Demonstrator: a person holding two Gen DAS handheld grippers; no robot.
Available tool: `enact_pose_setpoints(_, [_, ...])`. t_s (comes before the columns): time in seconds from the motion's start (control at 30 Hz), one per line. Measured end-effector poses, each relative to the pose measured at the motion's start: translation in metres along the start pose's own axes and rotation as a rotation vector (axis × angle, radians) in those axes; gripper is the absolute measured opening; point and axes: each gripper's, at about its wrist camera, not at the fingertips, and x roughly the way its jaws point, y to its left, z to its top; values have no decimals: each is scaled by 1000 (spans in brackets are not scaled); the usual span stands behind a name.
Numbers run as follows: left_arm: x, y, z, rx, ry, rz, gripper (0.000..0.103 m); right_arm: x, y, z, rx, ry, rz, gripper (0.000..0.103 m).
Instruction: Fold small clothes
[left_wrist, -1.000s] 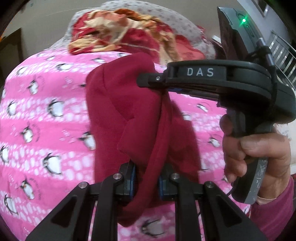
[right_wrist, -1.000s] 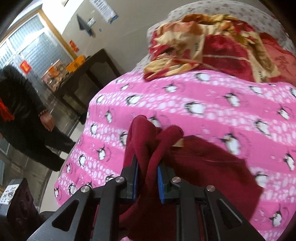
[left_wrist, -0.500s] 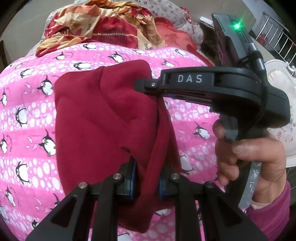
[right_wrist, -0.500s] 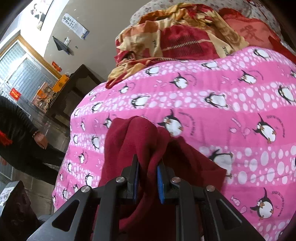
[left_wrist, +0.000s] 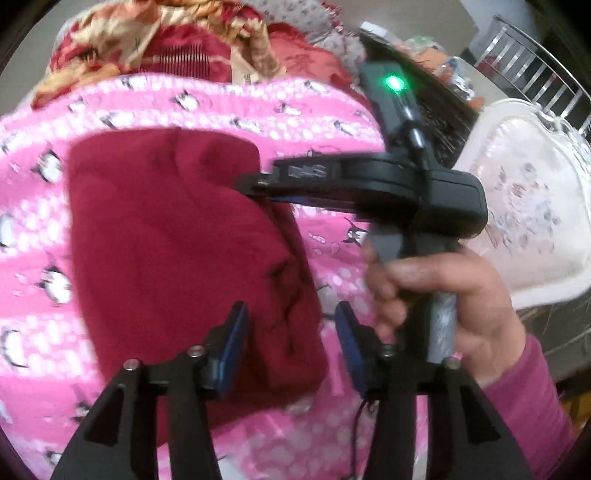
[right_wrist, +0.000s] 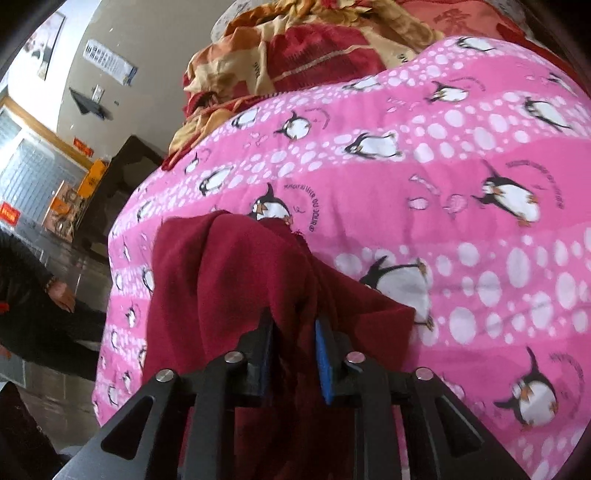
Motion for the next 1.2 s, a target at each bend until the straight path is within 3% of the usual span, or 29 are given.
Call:
enact_pose_setpoints(0.07, [-18,6,-4,21,-24,44,50,-21,11,-9,-40,-29,-8,33])
enact_pose_setpoints(0.17, [-41,22,-13,36,-60,156,52,-44,26,-28,-69,-45,51,37])
enact_pose_setpoints(0.27, [-42,39,-22,23,-48,222,52,-57,43,-58,-116,-26,87,44])
enact_pose_setpoints(0.47, [-29,60,-35,-38,-20,253,52,-53,51,-98,-113,16,105,44])
enact_pose_setpoints(0.7, [-22,63,-45,-42,-6,266,52,-53,51,-113,-89,37,161,44])
enact_pose_setpoints(0.8, [-21,60,-44,-32,-15,285,52,-51,58,-118,-144,9,75,44])
enact_pose_setpoints(0.83, [-20,59,-44,-29,-14,291,52,-46,53,-119,-120,24,69,37])
enact_pose_setpoints(0.87, [-19,60,-44,-31,-11,292,52,-44,49,-122,-104,35,75,7])
enact_pose_setpoints(0.93, [-19,63,-45,-45,-6,286,53,-50,42,-130,-118,23,51,8])
enact_pose_setpoints(1.0, [-21,64,-48,-54,-9,280,56,-58,36,-142,-108,24,86,7])
enact_pose_setpoints(1.07, [-19,65,-50,-53,-15,278,61,-61,28,-156,-112,32,45,7])
enact_pose_setpoints(1.2, [-1,69,-53,-61,3,283,62,-51,5,-165,-30,60,54,7])
